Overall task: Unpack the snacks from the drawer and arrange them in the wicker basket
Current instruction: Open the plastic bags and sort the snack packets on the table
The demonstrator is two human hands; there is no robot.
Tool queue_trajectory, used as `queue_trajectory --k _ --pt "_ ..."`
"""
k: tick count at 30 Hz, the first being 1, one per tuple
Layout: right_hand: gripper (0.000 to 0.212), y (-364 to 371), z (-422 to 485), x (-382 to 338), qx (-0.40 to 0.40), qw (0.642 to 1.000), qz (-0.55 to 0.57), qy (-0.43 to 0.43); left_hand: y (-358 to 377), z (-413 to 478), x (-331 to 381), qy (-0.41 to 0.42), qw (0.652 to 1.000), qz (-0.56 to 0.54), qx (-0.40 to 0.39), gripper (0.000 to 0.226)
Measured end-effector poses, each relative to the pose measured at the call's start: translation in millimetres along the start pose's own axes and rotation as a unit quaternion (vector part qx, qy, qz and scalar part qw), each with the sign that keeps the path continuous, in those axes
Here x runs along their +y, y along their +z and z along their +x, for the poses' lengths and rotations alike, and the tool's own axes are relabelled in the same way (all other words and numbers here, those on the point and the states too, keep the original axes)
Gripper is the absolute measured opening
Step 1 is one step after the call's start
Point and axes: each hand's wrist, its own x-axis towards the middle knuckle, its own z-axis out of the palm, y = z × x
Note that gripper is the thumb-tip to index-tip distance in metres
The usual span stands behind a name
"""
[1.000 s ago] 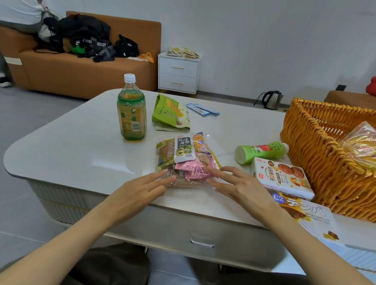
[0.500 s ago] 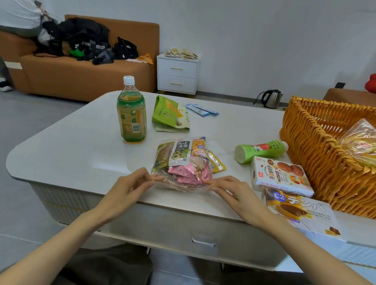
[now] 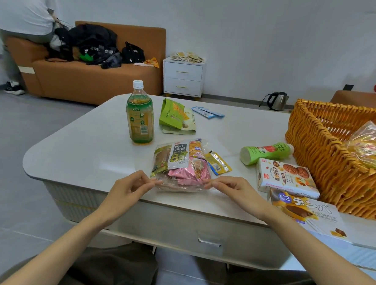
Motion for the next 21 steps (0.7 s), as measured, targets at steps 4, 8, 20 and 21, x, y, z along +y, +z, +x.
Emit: queue_trajectory --k 4,8,20,21 --pt "0.024 4.7 1.6 -3.9 0.035 0.997 0.057 0.045 -3.8 3.6 5.0 -0.059 0.997 -0.036 -0.020 0.027" --pt "0.024 8.9 1.9 -7.7 0.050 0.993 0.077 0.069 -5.3 5.2 6.2 -0.075 0.997 -0.025 0.016 0.022" --pt "0.023 -24.0 38.4 3.1 0.202 0.963 -0.158 0.078 -6.8 7.7 -0.8 0.119 0.980 0.148 0.065 0.043" --pt "0.031 -23.0 47.3 7.6 0.186 0.957 -0.207 0.080 -4.2 10.7 1.0 0.143 0.972 0.172 0.066 0.042"
